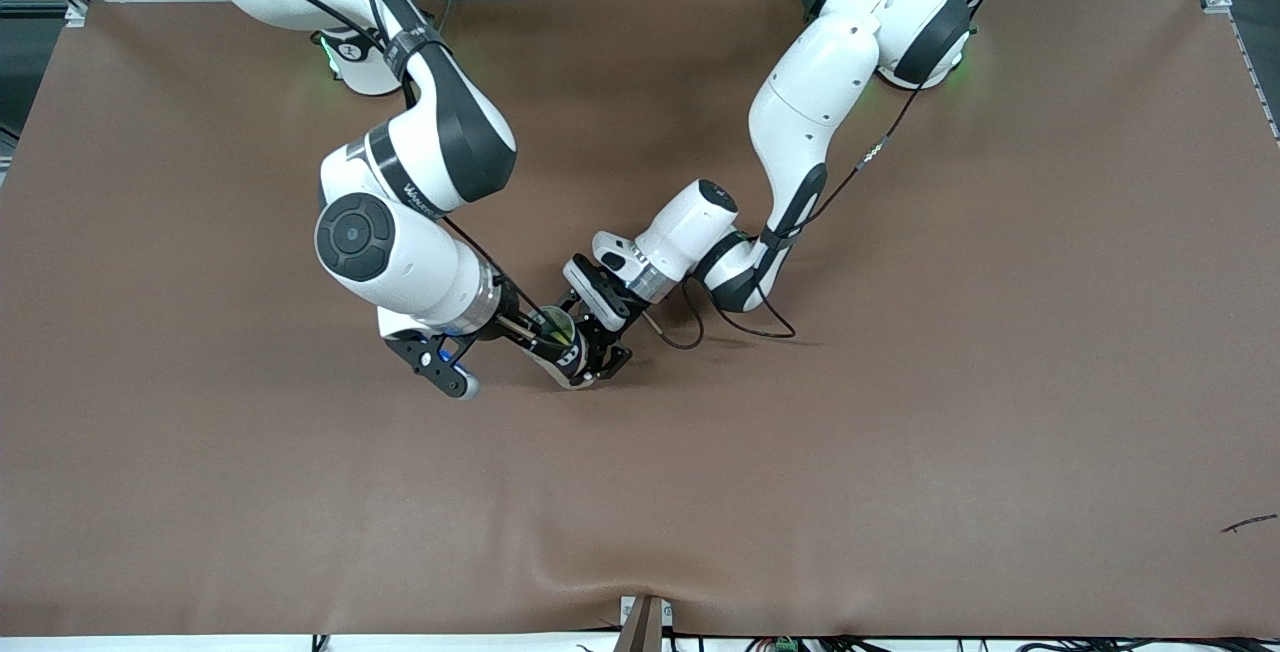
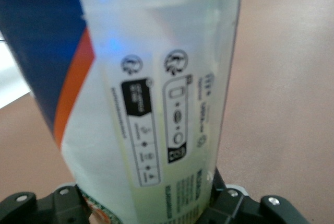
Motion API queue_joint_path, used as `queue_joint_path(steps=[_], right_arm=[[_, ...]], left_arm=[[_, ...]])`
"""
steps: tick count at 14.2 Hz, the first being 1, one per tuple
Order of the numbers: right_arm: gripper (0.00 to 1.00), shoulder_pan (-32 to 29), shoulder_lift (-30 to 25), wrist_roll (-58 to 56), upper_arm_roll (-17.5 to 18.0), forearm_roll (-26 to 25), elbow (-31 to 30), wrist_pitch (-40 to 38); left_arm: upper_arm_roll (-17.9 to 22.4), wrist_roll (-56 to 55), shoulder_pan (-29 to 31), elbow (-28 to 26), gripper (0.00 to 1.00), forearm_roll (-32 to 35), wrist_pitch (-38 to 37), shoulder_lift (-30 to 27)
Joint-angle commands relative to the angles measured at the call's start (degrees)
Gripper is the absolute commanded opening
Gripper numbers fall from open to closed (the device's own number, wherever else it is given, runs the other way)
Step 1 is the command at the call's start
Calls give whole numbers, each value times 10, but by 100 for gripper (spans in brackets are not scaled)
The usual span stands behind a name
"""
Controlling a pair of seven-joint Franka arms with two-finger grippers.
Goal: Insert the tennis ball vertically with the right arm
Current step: 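Open the right gripper to drop the ball into the can, then withdraw the right gripper while the left gripper releases the can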
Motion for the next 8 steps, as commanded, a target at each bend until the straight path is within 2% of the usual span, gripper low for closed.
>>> queue_joint_path(steps=[1,4,8], right_arm=[[100,-27,-10,-75,0,-36,4,-37],[100,-76,-32,-175,0,-39,-23,-70],[100,-152,-107,-318,0,-39,-128,-69]], left_arm=[[-1,-4,0,3,100,-9,6,0],[-2,-21,1,-16,100,-11,6,-3],[-15,-58,3,-64,100,-14,6,-14]])
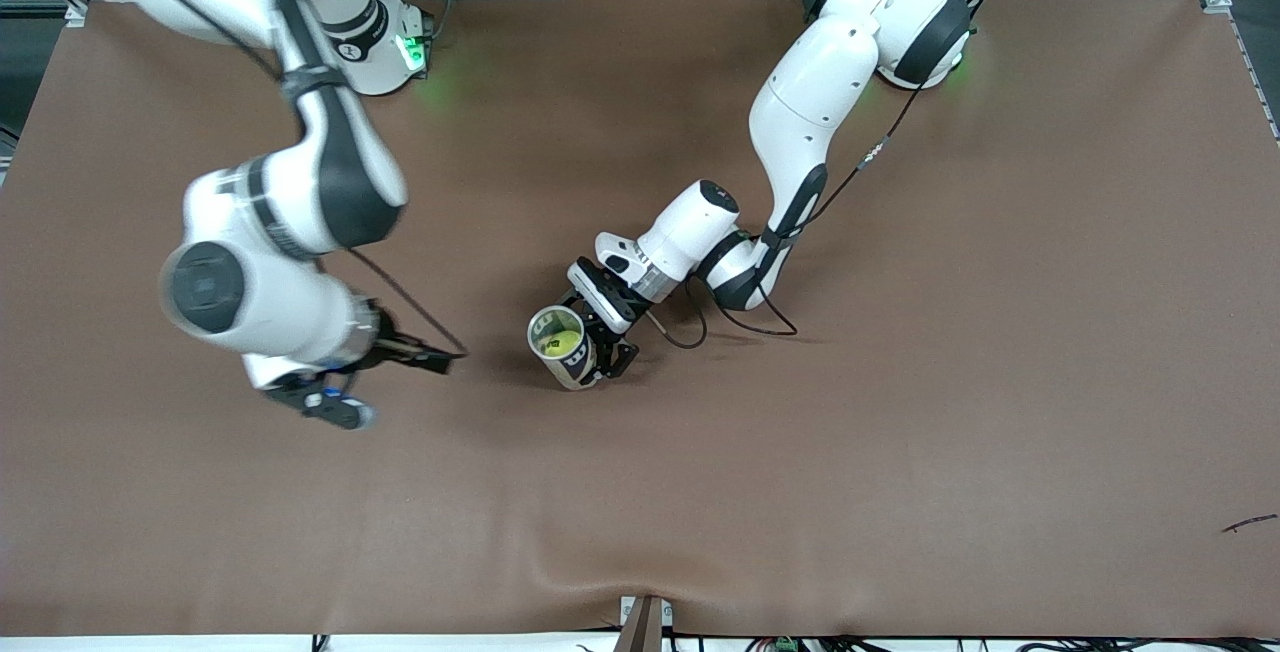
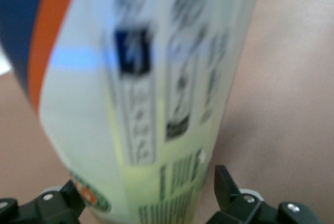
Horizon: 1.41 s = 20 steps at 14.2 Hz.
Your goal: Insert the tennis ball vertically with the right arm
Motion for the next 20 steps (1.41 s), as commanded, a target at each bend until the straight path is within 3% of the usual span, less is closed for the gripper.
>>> queue_joint_path(steps=[1,4,7,9,13,16,20], right_arm=[[100,-40,-94,-50,11,-8,-119,6],[100,-63,-171,-111,11,-8,-203,5],[100,-97,-218,-174,9,-13,-229,-17],[100,-129,-259,-247,9,-52,-227,-62],[100,-194,-328,-331,6,-62,-217,-143],[100,-207,-326,-349,6,-71,-163,-149],[100,-185,-320,-342,5,-77,-119,-182]], left_arm=[[-16,-19,3,-51,100,-13,6,-21],[-16,-41,4,-69,100,-15,5,-27],[-16,-45,17,-98,100,-16,5,-40],[-16,-48,29,-131,100,-15,4,-64],[-17,-55,48,-191,100,-16,1,-109],[-23,-54,80,-261,100,-15,0,-155],[-24,-54,111,-295,100,-15,-6,-176]])
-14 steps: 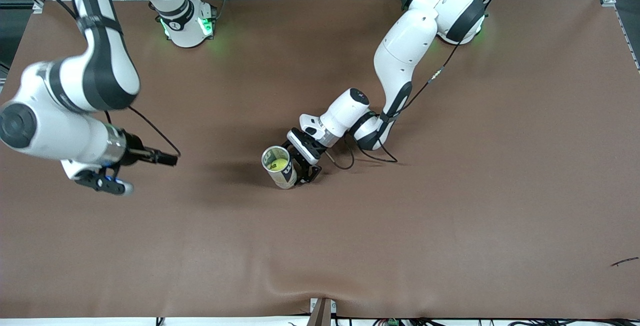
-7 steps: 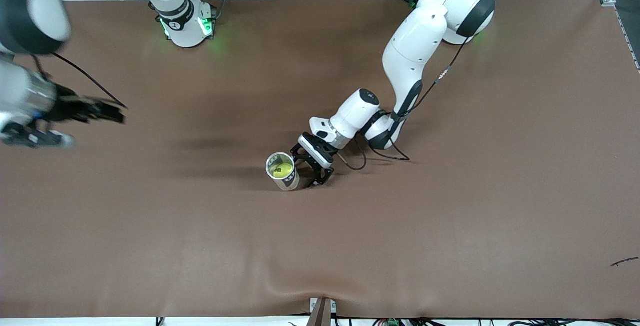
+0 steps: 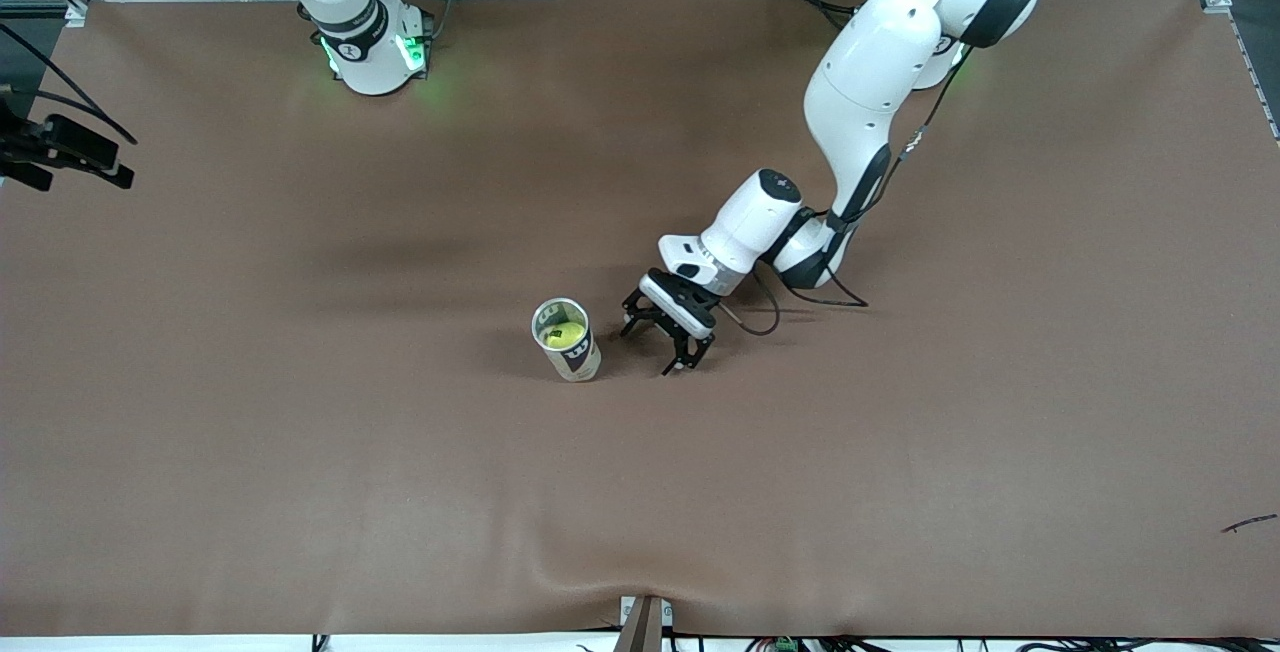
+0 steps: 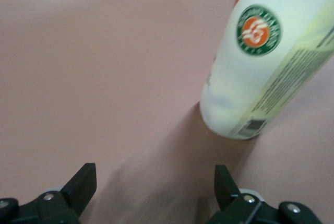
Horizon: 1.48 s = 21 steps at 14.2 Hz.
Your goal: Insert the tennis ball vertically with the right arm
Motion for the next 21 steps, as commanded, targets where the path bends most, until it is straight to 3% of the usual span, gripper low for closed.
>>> queue_joint_path(steps=[1,5,13,21], right_arm=[[100,19,10,6,1,-14,34,-43],[100,27,10,5,-6,-18,53,-74],[100,27,7,-31,-3,-31,73,-71],[100,22,13,-6,-5,-39,77,-56]], left_arm=[[-10,-11,34,-38,100,-5,-21,-41],[-15,-28,90,6,100,-6,-183,-77],[-40,-25,183,208,100,-7,-560,-78],[-28,-26,243,207,100,-12,-724,-175]])
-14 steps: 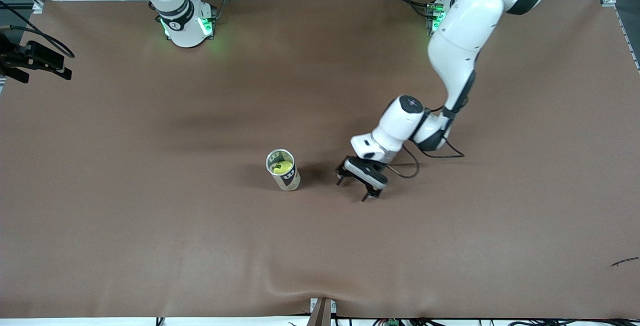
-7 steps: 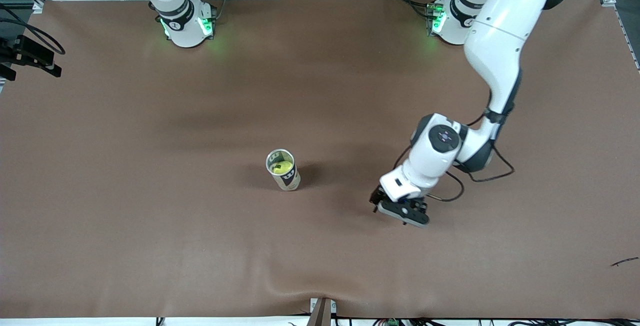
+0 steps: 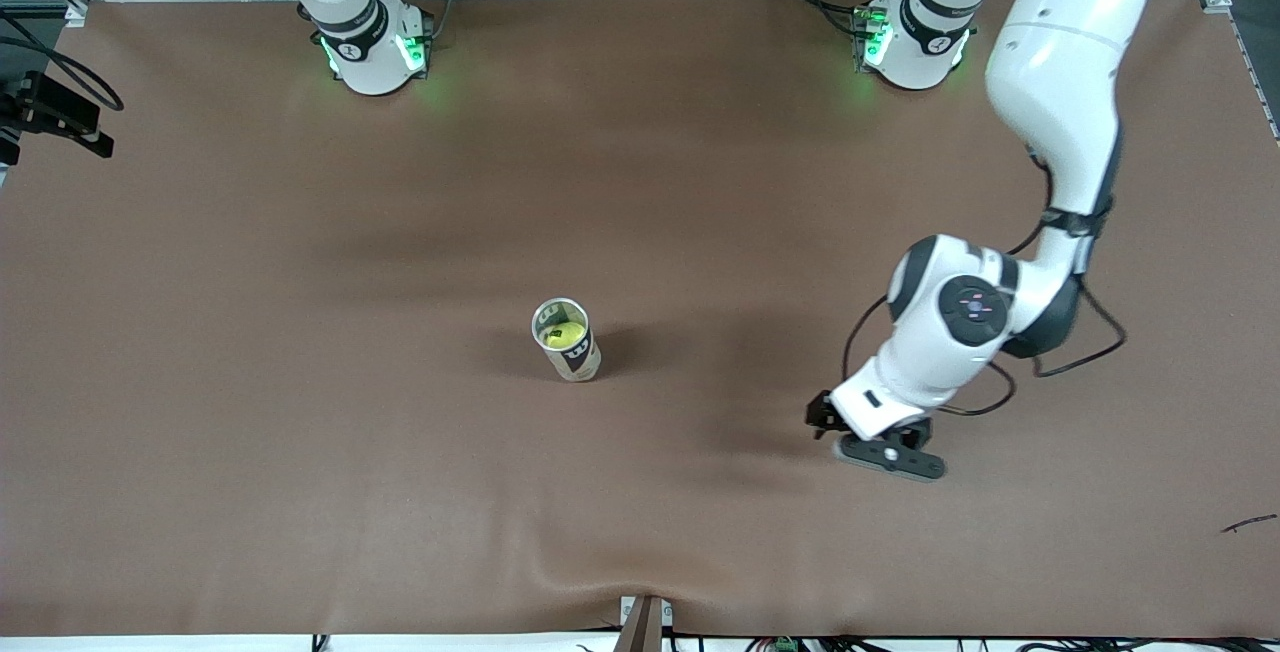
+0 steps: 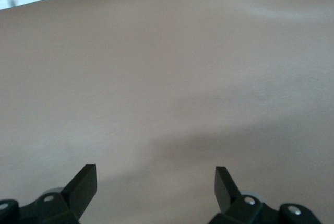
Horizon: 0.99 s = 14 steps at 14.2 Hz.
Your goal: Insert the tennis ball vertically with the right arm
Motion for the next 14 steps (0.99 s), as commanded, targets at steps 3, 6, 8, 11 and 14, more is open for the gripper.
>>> queue_joint_path(steps=[3,6,8,11,14], right_arm=[[100,-28,8,30,-13,13,34,-7],[100,-31,8,31,-11,30,34,-11],[100,-23,8,61,-7,29,31,-10],[100,-12,7,99,-7,24,33,-22],[100,-11,6,96,-5,19,35,-59]], left_arm=[[3,-7,28,-12,100,-4,-127,-106],[1,0,66,-12,100,-9,-211,-170],[2,2,78,-13,100,-3,-256,-203],[2,2,104,-12,100,-2,-306,-248],[1,14,138,-13,100,-11,-380,-291]])
